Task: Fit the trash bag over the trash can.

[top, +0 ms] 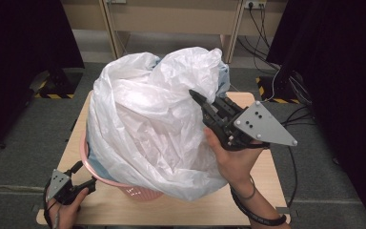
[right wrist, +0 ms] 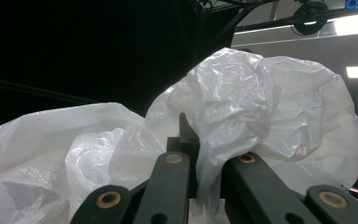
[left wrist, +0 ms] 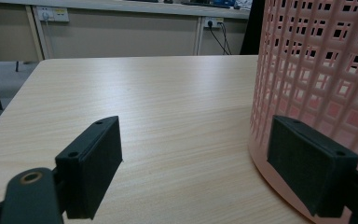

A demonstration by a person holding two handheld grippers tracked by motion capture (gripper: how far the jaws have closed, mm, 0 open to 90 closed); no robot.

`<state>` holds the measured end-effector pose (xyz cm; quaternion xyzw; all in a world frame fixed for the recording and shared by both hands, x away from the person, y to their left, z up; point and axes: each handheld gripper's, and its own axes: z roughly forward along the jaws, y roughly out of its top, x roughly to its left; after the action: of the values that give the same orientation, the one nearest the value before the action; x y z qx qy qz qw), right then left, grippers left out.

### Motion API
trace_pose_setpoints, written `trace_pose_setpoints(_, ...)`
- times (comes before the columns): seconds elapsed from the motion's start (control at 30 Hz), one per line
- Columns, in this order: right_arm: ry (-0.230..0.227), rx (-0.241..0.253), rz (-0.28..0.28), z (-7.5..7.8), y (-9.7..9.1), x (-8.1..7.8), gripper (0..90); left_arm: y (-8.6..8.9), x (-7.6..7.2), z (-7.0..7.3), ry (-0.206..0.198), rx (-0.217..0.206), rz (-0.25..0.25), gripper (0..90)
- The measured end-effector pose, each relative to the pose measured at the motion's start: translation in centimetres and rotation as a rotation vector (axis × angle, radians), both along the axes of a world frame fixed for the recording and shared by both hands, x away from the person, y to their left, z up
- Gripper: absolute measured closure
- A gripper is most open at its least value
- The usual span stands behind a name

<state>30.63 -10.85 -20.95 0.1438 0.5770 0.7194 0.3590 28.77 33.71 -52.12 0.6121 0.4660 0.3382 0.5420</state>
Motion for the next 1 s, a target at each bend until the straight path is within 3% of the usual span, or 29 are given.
trace_pose_setpoints(1.0, 0.028, -0.034, 0.093, -0.8, 3.3, -0.4, 89.0, 0.0, 0.0, 0.0, 0.002, 0.002, -0.003, 17.4)
